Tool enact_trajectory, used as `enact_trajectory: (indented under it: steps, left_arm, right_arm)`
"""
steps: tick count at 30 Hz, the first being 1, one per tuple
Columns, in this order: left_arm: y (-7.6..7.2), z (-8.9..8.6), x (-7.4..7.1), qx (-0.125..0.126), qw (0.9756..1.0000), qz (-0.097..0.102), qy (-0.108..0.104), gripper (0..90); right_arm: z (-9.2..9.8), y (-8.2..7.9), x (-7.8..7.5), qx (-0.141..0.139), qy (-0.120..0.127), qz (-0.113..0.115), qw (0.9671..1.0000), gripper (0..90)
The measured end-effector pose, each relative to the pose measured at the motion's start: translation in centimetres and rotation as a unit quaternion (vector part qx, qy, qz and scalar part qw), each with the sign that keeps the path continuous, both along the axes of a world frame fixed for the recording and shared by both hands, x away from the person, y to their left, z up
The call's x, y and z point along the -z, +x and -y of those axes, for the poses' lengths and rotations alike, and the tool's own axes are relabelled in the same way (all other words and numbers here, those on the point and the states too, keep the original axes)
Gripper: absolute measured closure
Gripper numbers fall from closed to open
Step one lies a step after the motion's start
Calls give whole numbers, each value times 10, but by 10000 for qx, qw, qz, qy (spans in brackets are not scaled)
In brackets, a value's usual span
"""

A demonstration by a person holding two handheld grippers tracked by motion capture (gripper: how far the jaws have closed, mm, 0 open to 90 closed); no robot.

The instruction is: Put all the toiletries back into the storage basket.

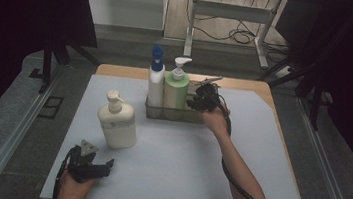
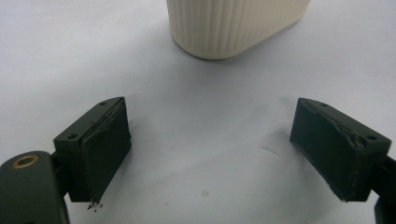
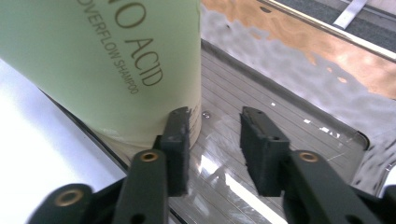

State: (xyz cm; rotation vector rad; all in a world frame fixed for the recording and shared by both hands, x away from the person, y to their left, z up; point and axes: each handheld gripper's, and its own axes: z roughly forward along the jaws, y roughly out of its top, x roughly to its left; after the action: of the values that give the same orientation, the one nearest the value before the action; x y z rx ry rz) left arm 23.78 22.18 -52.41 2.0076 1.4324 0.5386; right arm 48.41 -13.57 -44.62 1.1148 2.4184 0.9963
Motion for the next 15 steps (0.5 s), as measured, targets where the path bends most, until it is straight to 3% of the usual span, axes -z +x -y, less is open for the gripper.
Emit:
enact_trajectory:
  steps: [15]
  left_arm:
    - [0, 0, 0, 0, 10000, -6, -14, 122]
  right_arm:
    - [8, -12, -11, -280, 56, 50, 9996, 408]
